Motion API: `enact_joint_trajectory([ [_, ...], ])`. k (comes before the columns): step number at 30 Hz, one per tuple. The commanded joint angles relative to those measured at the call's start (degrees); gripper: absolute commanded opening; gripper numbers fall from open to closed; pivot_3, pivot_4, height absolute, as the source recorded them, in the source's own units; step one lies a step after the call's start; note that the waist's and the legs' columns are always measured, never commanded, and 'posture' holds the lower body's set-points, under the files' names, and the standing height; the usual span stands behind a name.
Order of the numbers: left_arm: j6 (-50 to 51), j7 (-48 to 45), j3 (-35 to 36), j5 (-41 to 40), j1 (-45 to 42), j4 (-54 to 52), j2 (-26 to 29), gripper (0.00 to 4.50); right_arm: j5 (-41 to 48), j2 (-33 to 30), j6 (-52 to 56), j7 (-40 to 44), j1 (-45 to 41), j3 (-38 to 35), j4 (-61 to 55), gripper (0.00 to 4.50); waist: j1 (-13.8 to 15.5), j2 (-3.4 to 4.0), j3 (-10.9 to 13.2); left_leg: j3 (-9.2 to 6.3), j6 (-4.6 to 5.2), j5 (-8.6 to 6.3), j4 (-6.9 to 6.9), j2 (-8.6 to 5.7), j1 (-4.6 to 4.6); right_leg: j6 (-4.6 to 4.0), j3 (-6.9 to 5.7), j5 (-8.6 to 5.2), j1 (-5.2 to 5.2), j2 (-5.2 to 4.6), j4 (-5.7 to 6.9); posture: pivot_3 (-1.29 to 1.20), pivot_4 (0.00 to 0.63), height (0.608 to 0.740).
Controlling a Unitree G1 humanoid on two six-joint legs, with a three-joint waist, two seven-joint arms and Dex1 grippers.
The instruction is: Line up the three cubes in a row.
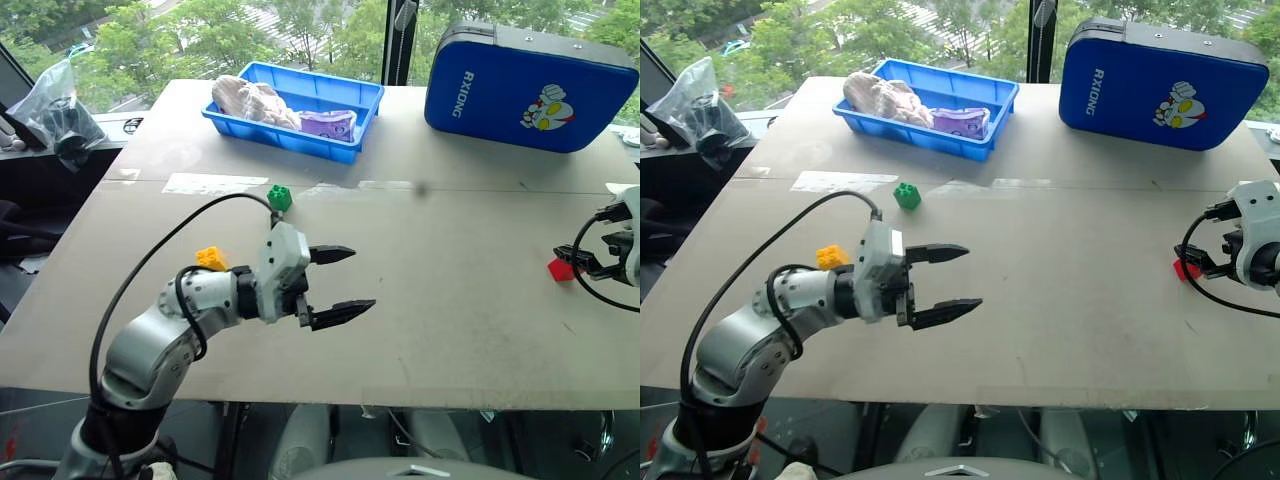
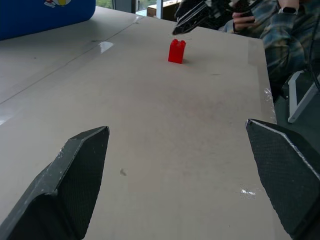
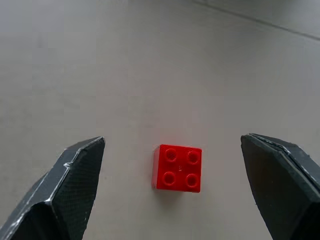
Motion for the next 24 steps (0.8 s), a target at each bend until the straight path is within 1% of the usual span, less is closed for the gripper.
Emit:
enact_joint_trajectory([
  [1, -0.8, -0.9, -1.7, -1.0, -1.4, -1.1, -1.2, 4.47, 0.0, -0.9, 3.6, 1.6, -6.1, 3.0, 6.3, 4.5, 0.0, -0.02, 0.0, 0.02, 0.0, 0.0, 0.0, -0.01, -0.02, 0.01, 0.02, 0.0, -0.01, 0.0, -0.01, 0.0, 0.15, 0.74],
  [4, -1.0, -0.9, -2.1, -0.9, -1.7, -1.5, -1.6, 4.47, -0.6, -1.1, 4.8, 2.8, -8.8, 6.0, 10.2, 4.5, 0.1, -0.08, 0.0, 0.04, 0.08, -0.05, 0.01, -0.01, -0.01, 0.04, 0.11, 0.02, 0.01, 0.0, -0.03, 0.0, 0.15, 0.74],
  [8, -1.1, -1.1, -1.6, -1.3, -0.9, -2.2, -1.7, 4.47, -0.4, -1.7, 5.7, 4.3, -9.7, 8.1, 12.1, 4.5, 0.2, -0.08, 0.0, 0.04, 0.13, -0.08, 0.01, -0.02, -0.05, -0.03, 0.11, 0.1, 0.0, -0.01, -0.03, 0.0, 0.15, 0.74],
  [20, -2.6, -1.1, -1.7, -0.7, 0.9, -2.2, -1.5, 4.47, -4.7, -1.8, 2.0, 5.3, -9.6, 12.7, 18.0, 4.5, 0.1, -0.08, 0.1, 0.11, 0.15, -0.09, 0.06, -0.02, 0.0, 0.14, 0.18, 0.04, 0.01, 0.0, -0.02, 0.0, 0.15, 0.74],
  [24, -3.1, -1.2, -1.5, -0.5, 1.7, -2.2, -1.3, 4.47, -5.8, -0.9, 0.9, 4.8, -10.1, 12.2, 19.8, 4.5, 0.1, -0.08, 0.1, 0.13, 0.14, -0.09, 0.06, -0.02, 0.0, 0.15, 0.22, 0.04, 0.01, 0.01, -0.02, 0.0, 0.15, 0.74],
])
